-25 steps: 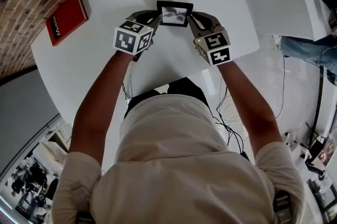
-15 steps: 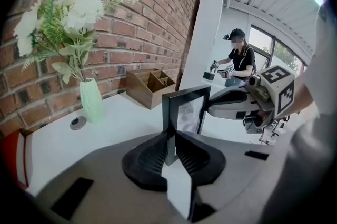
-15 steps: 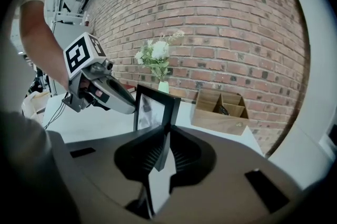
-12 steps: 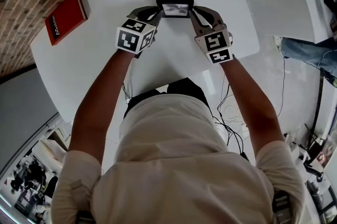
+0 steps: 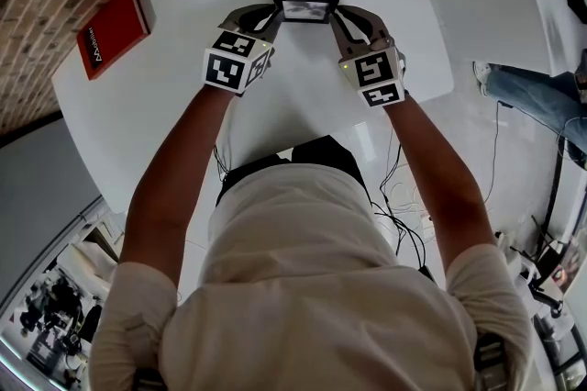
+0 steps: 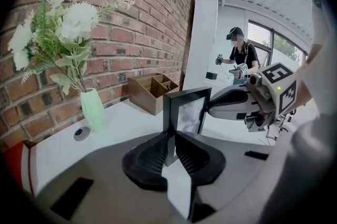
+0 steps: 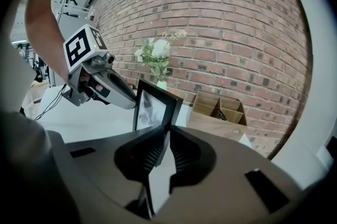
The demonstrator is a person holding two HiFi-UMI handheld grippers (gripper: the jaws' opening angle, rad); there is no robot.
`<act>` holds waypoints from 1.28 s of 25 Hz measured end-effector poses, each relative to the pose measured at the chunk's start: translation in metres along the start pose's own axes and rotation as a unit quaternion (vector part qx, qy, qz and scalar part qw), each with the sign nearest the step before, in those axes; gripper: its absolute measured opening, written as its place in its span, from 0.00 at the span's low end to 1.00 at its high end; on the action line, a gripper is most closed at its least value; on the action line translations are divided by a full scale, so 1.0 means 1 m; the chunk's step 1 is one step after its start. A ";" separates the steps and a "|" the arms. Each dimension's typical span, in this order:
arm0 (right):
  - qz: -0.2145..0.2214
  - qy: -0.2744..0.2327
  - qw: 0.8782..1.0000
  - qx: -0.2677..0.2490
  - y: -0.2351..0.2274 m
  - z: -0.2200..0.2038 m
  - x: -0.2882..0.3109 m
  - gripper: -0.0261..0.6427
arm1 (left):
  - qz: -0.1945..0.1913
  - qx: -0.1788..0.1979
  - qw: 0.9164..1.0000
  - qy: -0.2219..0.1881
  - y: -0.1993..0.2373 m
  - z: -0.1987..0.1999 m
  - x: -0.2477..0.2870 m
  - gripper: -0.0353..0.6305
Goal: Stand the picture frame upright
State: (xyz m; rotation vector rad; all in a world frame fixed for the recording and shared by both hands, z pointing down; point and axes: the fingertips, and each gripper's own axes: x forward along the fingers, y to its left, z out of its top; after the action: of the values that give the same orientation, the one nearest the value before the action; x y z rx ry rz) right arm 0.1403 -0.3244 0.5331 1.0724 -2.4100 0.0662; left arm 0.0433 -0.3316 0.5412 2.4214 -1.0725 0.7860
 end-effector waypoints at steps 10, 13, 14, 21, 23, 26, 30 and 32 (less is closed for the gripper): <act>0.000 -0.006 1.000 -0.016 0.000 -0.005 0.007 0.09 | 0.006 -0.003 1.000 -0.011 0.005 -0.004 0.007 0.11; -0.001 -0.008 1.000 -0.014 0.003 -0.005 0.004 0.09 | 0.004 -0.003 1.000 -0.011 0.003 -0.007 0.004 0.11; -0.003 -0.008 1.000 -0.013 0.004 -0.005 0.003 0.09 | 0.003 -0.002 1.000 -0.012 0.002 -0.008 0.004 0.12; -0.008 -0.007 1.000 -0.008 0.008 -0.007 -0.001 0.09 | 0.000 -0.004 1.000 -0.010 0.000 -0.011 0.001 0.12; -0.008 -0.006 1.000 -0.008 0.009 -0.007 -0.001 0.09 | 0.000 -0.006 1.000 -0.009 0.000 -0.011 0.001 0.12; -0.009 -0.006 1.000 -0.004 0.008 -0.007 -0.001 0.09 | -0.001 -0.008 1.000 -0.009 0.000 -0.011 0.002 0.12; -0.008 -0.007 1.000 0.001 0.008 -0.008 -0.002 0.10 | -0.003 -0.013 1.000 -0.009 -0.001 -0.011 0.002 0.12; -0.008 -0.007 1.000 0.006 0.008 -0.008 -0.002 0.10 | -0.004 -0.015 1.000 -0.009 0.000 -0.011 0.002 0.12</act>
State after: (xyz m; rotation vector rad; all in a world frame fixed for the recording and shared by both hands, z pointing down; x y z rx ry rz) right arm 0.1393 -0.3155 0.5404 1.1011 -2.4152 0.0680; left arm 0.0404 -0.3264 0.5511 2.4109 -1.0743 0.7419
